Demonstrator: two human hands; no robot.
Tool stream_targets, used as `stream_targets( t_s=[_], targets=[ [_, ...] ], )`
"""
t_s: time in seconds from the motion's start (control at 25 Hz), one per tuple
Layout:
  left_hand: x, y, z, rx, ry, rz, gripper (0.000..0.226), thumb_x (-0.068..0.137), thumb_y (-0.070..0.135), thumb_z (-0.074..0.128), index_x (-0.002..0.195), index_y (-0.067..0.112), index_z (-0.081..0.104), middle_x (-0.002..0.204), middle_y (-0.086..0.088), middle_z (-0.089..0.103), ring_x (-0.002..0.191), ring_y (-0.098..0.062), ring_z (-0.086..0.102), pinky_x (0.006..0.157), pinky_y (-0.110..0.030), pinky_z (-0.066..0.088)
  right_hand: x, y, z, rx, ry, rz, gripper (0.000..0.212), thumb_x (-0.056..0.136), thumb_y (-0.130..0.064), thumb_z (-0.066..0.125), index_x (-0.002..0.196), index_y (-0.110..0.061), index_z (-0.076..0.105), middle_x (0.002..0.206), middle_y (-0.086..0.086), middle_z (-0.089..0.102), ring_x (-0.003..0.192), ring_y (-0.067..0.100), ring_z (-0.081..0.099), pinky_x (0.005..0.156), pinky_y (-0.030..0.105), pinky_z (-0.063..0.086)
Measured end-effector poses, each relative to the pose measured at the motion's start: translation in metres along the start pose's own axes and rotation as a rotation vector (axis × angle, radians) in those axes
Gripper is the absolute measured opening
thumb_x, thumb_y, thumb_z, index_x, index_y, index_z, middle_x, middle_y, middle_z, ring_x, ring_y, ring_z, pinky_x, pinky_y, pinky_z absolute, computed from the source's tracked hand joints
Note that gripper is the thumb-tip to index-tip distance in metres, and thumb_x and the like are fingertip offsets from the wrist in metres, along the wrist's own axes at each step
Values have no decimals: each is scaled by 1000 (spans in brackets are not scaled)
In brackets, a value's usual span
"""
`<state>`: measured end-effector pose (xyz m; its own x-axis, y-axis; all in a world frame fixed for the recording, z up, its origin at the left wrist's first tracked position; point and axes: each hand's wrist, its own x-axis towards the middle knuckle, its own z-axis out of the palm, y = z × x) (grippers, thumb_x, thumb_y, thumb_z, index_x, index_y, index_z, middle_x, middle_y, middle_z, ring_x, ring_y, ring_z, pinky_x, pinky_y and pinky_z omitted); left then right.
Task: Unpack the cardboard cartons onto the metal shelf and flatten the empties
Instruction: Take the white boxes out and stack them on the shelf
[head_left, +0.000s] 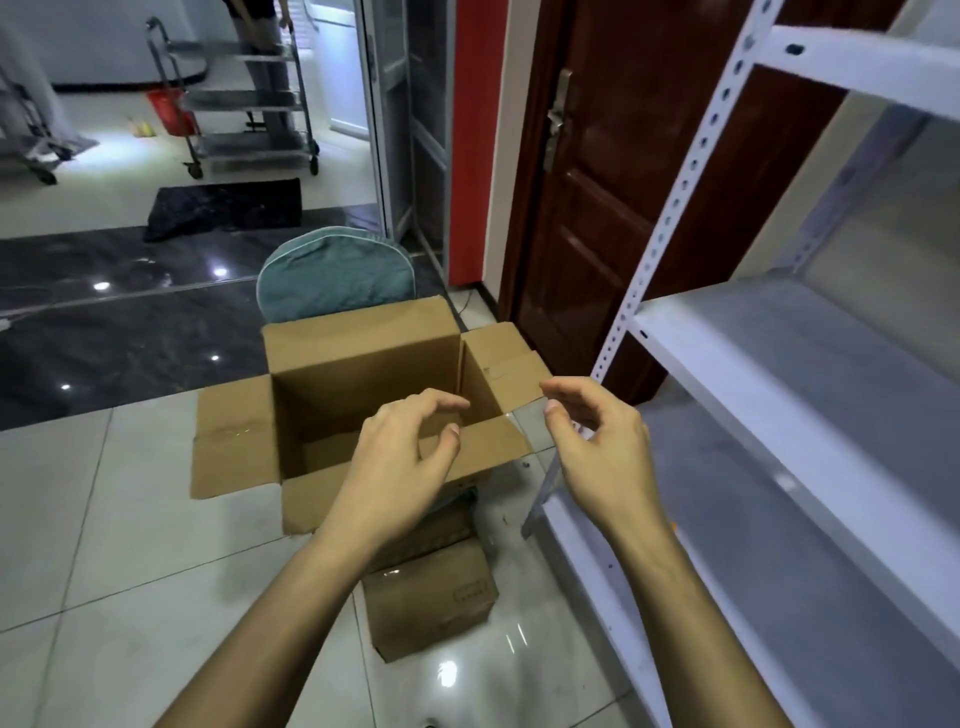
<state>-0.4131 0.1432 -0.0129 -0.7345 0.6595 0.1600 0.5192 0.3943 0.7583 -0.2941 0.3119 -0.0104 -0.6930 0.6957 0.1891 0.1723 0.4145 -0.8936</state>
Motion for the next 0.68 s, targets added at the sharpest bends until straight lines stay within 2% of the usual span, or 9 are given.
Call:
stream_targets(
  t_s=[0.16,0.28,0.4,0.52,0.68],
  targets=[
    [2,-39,-6,-15,-14,-88,26,101,30,53,118,49,54,110,42,46,109,-2,49,99,-39,47,12,15,33,-25,-74,49,25,98,-19,61,118,-30,71,111,-21,69,107,-10,59,85,4,47],
    [9,-64,-6,-32,5,-143,26,100,28,54,119,47,56,113,36,51,98,-4,50,93,-38,48,28,28,52,-50,-120,61,24,98,-21,61,118,-31,70,110,-21,70,109,-7,61,90,14,49],
    [18,-91,-5,-8,23,-200,26,99,29,55,122,42,59,119,25,57,104,-8,51,95,-40,47,48,47,73,-56,-160,75,23,98,-20,62,116,-31,71,108,-21,70,108,-4,62,94,24,53],
    [28,-116,-1,48,13,-240,29,97,33,58,124,42,57,123,24,57,121,-4,45,103,-41,43,68,72,91,-71,-203,104,23,97,-19,62,114,-32,72,106,-23,70,107,-2,63,96,32,54],
    [46,-152,11,127,11,-312,33,96,38,61,128,41,56,127,21,58,125,-6,44,106,-43,41,97,107,113,-118,-280,142,25,96,-17,61,116,-31,70,109,-17,70,108,1,62,97,37,55]
  ],
)
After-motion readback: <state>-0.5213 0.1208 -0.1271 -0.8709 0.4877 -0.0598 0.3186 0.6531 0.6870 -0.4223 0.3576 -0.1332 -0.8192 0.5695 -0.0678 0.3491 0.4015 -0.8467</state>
